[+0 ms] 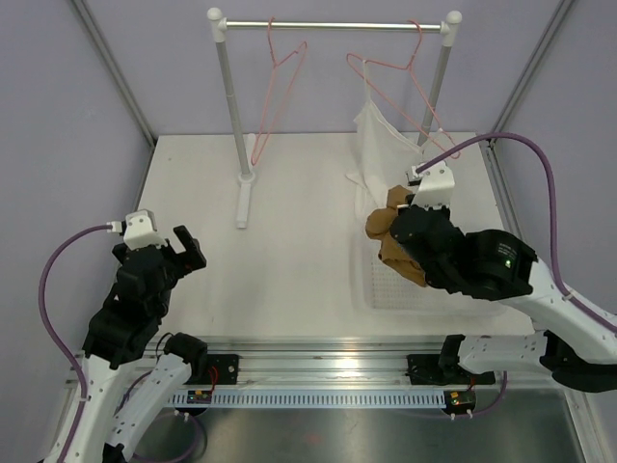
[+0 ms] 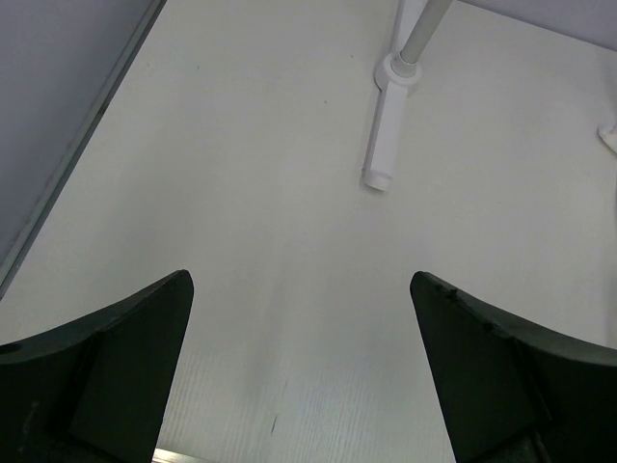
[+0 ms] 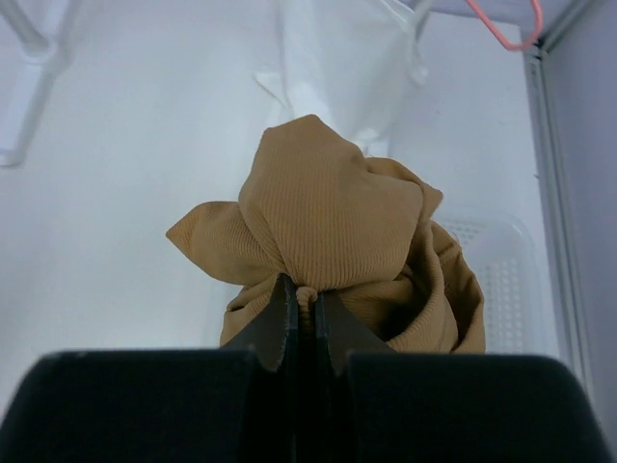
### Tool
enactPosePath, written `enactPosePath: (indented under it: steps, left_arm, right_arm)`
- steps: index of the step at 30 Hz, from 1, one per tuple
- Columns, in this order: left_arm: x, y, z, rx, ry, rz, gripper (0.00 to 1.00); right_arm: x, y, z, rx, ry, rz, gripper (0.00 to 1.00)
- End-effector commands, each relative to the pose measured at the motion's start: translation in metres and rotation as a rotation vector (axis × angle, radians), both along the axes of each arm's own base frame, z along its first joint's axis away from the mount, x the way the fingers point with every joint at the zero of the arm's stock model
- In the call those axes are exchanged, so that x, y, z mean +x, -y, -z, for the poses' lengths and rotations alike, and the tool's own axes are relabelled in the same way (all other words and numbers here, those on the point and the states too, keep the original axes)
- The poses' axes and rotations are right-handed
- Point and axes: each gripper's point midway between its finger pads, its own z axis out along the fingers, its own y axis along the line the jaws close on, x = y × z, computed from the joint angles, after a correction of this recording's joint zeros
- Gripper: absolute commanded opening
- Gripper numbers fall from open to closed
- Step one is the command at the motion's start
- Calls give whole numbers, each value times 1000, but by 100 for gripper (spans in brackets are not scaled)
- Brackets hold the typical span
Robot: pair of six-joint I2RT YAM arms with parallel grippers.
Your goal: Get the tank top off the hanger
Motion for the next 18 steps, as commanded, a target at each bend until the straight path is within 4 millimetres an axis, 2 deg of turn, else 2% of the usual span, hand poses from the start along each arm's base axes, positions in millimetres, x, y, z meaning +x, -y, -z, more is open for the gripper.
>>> enactPosePath:
  steps: [1, 4, 5, 7, 8, 11, 16, 18]
  left_arm:
    - [8, 0, -7, 2, 25, -11, 99]
    - [8, 0, -6, 4, 22, -9, 99]
    - [8, 0, -6, 3, 22, -10, 99]
    - [9, 1, -6, 1, 21, -4, 99]
    - [9, 2, -6, 1, 25, 0, 99]
    - [10, 4, -6, 0, 20, 11, 99]
    - [12, 2, -4, -3, 7, -1, 99]
    - [12, 1, -4, -7, 11, -5, 99]
  right_arm:
    - [6, 29, 36, -86, -32, 179, 0]
    - [11, 27, 70, -115, -80, 207, 0]
    - [11, 21, 91, -119, -117, 192, 0]
    - [9, 14, 118, -101, -189, 159, 0]
    - [13, 17, 134, -91, -206, 177, 0]
    - [18, 21, 160, -68, -268, 192, 0]
    - [33, 34, 162, -96, -268, 235, 4]
    - [41, 35, 163, -106, -279, 233, 13]
